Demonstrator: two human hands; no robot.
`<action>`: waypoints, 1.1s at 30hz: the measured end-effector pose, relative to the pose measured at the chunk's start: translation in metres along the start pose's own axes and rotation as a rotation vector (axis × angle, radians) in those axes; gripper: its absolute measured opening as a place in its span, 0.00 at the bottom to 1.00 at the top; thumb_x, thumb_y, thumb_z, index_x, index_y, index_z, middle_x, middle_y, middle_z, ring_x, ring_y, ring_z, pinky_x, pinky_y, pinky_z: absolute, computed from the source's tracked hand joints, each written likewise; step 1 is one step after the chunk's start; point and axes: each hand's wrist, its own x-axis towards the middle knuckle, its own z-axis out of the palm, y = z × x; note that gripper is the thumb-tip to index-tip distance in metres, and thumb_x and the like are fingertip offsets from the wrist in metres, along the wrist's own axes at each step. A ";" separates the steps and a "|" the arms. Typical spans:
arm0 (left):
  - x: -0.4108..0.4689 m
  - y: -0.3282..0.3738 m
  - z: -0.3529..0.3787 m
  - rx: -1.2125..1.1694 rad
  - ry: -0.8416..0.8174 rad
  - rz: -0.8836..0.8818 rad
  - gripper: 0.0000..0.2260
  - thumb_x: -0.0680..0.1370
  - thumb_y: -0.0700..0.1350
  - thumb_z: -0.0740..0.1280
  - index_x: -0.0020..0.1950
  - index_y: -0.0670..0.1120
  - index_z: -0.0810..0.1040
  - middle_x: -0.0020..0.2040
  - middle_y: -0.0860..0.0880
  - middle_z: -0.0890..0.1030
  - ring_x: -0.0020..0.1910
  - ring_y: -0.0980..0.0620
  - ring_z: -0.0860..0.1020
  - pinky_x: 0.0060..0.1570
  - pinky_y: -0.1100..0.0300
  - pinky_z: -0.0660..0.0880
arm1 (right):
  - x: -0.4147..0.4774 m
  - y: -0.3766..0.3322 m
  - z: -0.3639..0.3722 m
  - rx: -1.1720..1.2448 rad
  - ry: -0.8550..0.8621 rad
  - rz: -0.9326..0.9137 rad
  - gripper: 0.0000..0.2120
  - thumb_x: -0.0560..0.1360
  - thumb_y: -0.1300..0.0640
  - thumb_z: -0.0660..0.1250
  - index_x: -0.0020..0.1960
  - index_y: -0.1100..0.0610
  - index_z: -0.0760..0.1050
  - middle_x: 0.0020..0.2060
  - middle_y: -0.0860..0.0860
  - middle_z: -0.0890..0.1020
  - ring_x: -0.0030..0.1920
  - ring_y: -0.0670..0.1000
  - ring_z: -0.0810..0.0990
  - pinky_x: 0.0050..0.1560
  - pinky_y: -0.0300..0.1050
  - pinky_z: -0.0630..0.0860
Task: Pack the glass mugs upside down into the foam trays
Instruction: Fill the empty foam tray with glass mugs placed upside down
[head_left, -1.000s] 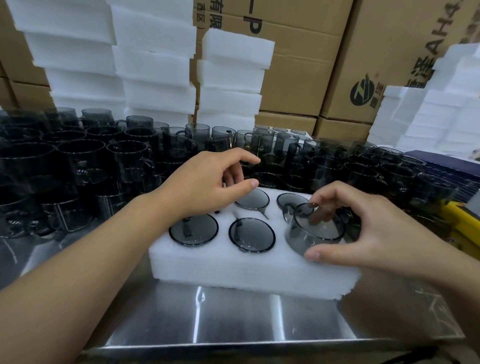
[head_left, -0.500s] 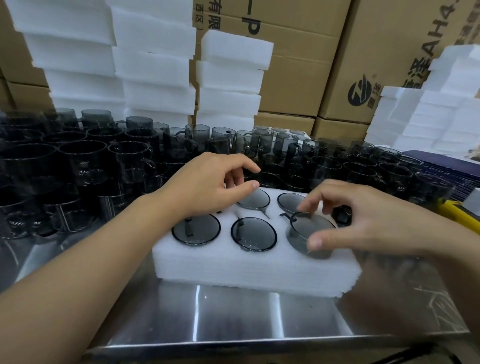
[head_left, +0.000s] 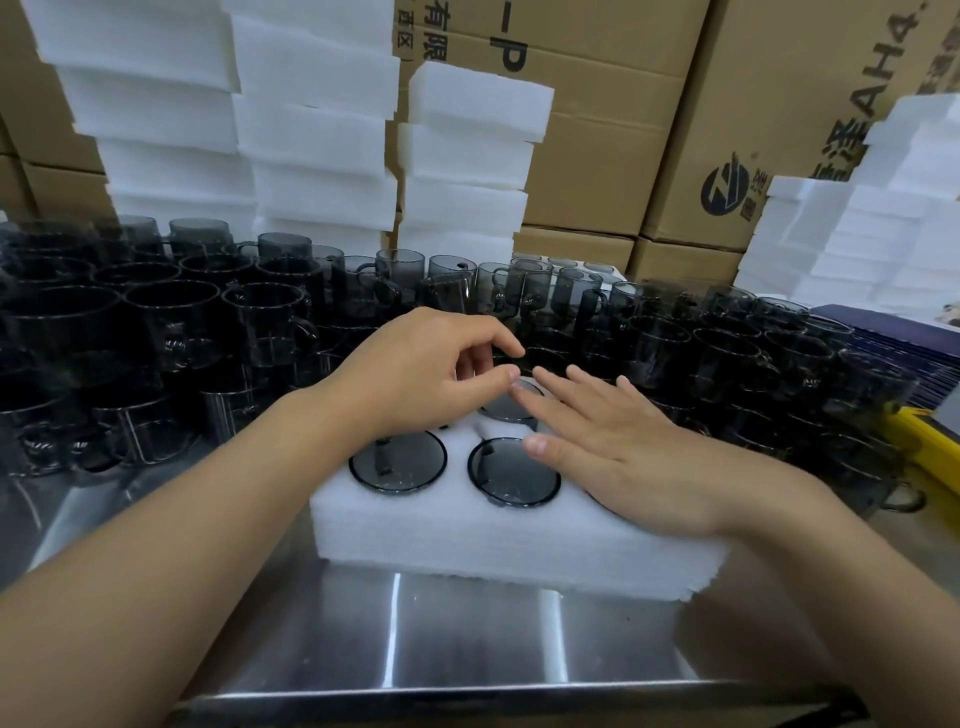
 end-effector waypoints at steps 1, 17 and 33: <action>0.000 0.001 0.000 0.004 -0.003 -0.002 0.12 0.73 0.55 0.64 0.53 0.55 0.81 0.37 0.57 0.81 0.38 0.59 0.78 0.42 0.53 0.78 | 0.001 0.000 -0.001 -0.006 -0.011 0.003 0.31 0.64 0.26 0.32 0.65 0.31 0.30 0.74 0.35 0.34 0.71 0.37 0.29 0.71 0.46 0.27; -0.027 0.012 -0.054 0.110 -0.397 -0.265 0.11 0.72 0.45 0.68 0.46 0.63 0.78 0.45 0.68 0.76 0.44 0.70 0.74 0.37 0.74 0.69 | -0.043 0.026 -0.032 0.148 0.116 0.000 0.13 0.72 0.48 0.66 0.54 0.33 0.72 0.54 0.28 0.72 0.56 0.35 0.73 0.54 0.30 0.69; -0.039 0.027 -0.052 0.438 -0.414 -0.072 0.13 0.73 0.56 0.69 0.45 0.65 0.64 0.44 0.63 0.69 0.46 0.61 0.69 0.42 0.66 0.64 | -0.038 0.008 -0.033 0.068 0.242 -0.062 0.12 0.73 0.58 0.69 0.37 0.44 0.70 0.37 0.48 0.80 0.41 0.50 0.78 0.55 0.55 0.74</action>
